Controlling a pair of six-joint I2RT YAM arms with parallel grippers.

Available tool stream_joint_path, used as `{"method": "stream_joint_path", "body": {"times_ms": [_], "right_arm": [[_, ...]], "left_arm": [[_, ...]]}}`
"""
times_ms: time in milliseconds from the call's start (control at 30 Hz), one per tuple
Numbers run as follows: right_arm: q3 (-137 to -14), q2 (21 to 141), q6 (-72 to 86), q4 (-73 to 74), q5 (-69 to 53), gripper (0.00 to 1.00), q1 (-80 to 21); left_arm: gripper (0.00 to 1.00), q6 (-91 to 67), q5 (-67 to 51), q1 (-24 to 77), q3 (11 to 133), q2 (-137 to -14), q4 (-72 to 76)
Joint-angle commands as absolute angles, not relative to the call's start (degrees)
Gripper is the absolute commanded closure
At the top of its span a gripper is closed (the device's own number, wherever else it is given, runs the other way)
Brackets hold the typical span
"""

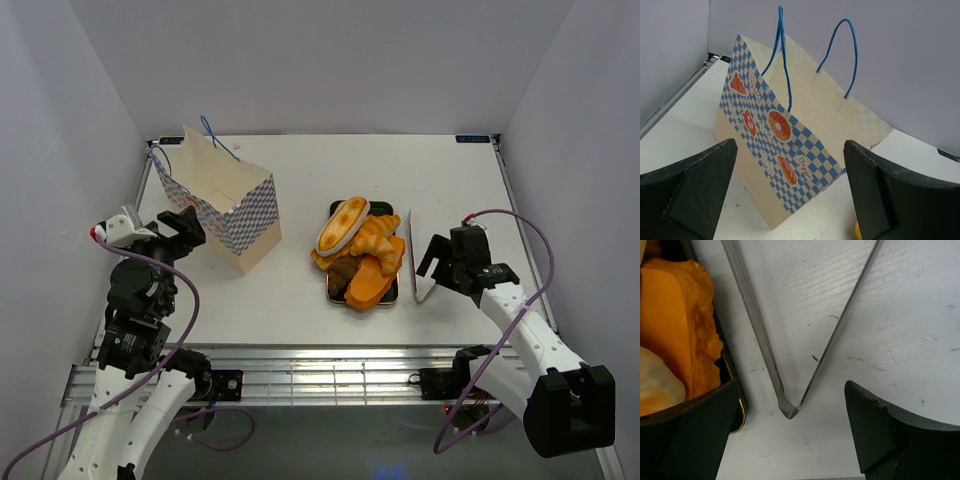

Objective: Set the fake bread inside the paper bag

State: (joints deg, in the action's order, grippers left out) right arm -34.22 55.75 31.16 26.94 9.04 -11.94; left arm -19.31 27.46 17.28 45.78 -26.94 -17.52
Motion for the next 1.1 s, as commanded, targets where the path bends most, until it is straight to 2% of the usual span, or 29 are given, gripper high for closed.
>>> {"method": "stream_joint_path", "body": {"times_ms": [0,400,1067], "right_arm": [[-34.45,58.0,28.13,25.93,6.06,0.1,-13.18],[-36.39,68.55,29.18,25.66,11.24,0.1,-19.42],[-43.76,79.97,29.44,21.01,19.77,0.1,-19.34]], "left_arm": [[0.02,-18.55,27.51,17.67,45.62,-26.54,-17.05],[0.02,-17.75,26.63,18.98,45.35,-25.93,-16.79],[0.02,-15.91,27.07,21.53,44.74,-26.02,-16.17]]}}
